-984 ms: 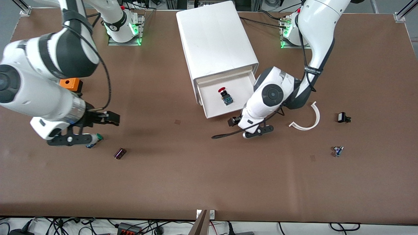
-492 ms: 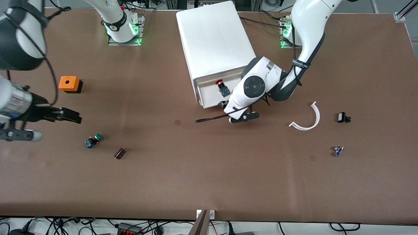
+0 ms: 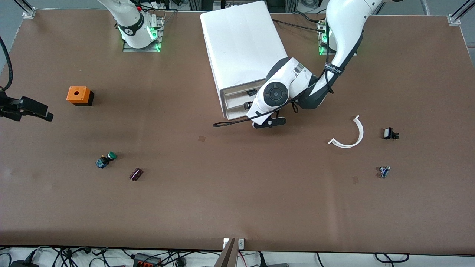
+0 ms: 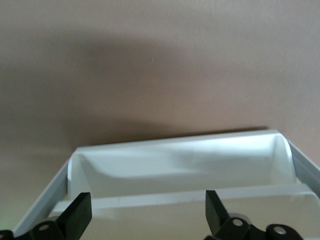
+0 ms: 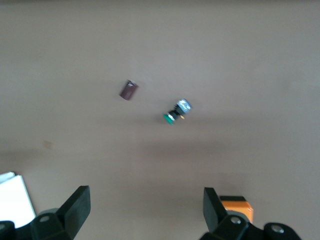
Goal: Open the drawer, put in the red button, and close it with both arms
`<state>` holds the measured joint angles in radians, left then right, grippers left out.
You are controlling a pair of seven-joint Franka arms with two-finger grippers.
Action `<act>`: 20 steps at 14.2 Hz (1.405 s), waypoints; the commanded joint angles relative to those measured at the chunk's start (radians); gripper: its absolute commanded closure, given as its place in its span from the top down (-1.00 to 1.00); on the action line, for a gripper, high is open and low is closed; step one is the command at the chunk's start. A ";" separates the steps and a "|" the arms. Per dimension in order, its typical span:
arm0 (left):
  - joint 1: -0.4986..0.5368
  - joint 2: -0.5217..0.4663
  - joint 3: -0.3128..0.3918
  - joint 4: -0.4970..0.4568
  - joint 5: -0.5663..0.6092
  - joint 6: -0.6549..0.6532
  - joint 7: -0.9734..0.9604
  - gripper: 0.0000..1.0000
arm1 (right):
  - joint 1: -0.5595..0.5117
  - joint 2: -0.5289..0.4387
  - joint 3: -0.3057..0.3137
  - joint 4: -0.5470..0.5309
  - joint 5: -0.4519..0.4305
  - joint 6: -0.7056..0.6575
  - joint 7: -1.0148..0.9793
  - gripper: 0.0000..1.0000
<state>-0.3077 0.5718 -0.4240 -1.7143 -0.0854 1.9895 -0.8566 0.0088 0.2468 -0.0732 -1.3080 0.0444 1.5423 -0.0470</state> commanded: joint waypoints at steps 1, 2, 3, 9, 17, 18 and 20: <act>0.002 -0.009 -0.016 -0.013 -0.056 -0.049 0.001 1.00 | -0.018 -0.087 0.039 -0.140 -0.040 0.056 -0.010 1.00; 0.002 -0.009 -0.018 -0.013 -0.057 -0.052 0.002 1.00 | -0.018 -0.101 0.041 -0.155 -0.041 0.062 -0.011 1.00; 0.002 -0.004 -0.018 -0.013 -0.057 -0.054 0.002 1.00 | -0.018 -0.112 0.041 -0.171 -0.052 0.067 -0.011 1.00; 0.013 0.014 -0.032 0.016 -0.059 -0.054 0.001 1.00 | -0.006 -0.199 0.041 -0.302 -0.083 0.085 -0.008 1.00; 0.226 -0.003 -0.022 0.272 0.168 -0.356 0.241 1.00 | -0.010 -0.282 0.039 -0.425 -0.084 0.130 -0.013 1.00; 0.261 -0.019 -0.022 0.283 0.193 -0.365 0.319 1.00 | -0.010 -0.282 0.039 -0.425 -0.086 0.133 -0.013 1.00; 0.343 -0.044 -0.022 0.306 0.210 -0.373 0.434 1.00 | -0.010 -0.276 0.039 -0.419 -0.084 0.131 -0.013 1.00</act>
<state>-0.0299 0.5596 -0.4345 -1.4286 0.0916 1.6483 -0.5336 0.0091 -0.0144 -0.0436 -1.7057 -0.0231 1.6534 -0.0472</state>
